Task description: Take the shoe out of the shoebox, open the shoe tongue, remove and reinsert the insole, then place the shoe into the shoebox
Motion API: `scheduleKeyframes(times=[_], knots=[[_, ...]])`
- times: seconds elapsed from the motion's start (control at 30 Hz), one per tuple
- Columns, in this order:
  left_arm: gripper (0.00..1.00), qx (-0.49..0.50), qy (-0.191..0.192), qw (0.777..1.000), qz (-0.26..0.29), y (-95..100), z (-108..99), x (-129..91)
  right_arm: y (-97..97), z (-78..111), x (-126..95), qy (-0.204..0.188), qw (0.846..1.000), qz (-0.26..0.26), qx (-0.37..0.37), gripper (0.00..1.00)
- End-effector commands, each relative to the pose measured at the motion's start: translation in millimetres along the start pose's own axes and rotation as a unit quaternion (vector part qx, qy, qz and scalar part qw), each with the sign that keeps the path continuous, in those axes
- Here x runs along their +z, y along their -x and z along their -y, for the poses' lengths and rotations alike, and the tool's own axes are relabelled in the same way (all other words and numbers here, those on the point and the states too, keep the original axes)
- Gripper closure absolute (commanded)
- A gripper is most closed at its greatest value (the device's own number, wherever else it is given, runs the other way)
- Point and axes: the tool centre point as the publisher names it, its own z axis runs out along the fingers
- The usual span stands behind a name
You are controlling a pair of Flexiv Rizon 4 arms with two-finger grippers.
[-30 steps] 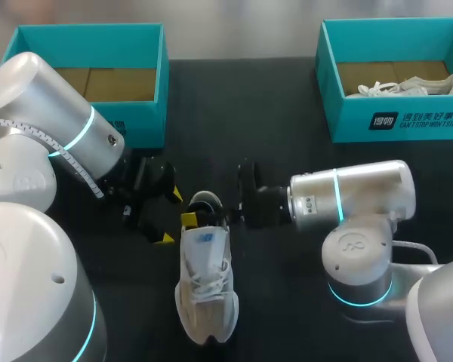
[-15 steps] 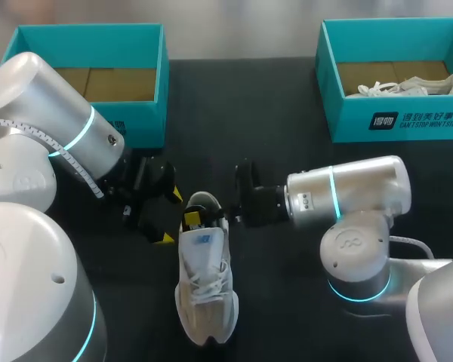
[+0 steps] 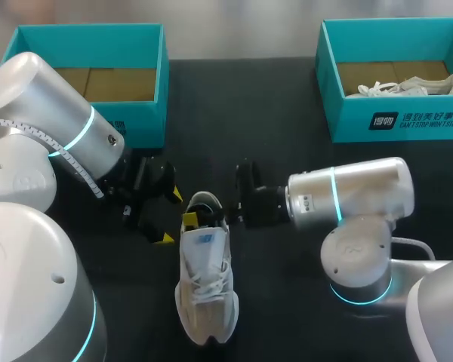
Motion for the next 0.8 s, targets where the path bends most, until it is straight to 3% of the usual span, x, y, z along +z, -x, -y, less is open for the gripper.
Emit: scheduleKeyframes(times=[0.03, 0.8], knots=[[0.0, 0.0, 0.0, 1.0, 0.0, 0.1, -0.5, 0.5, -4.6, -4.3, -4.5, -0.011, 1.0, 0.01, -0.004, 0.0], [0.0, -0.001, -0.009, 1.0, 0.006, 2.2, -3.0, -2.5, -20.8, -0.7, -12.6, -0.044, 0.999, 0.029, -0.003, 0.0]])
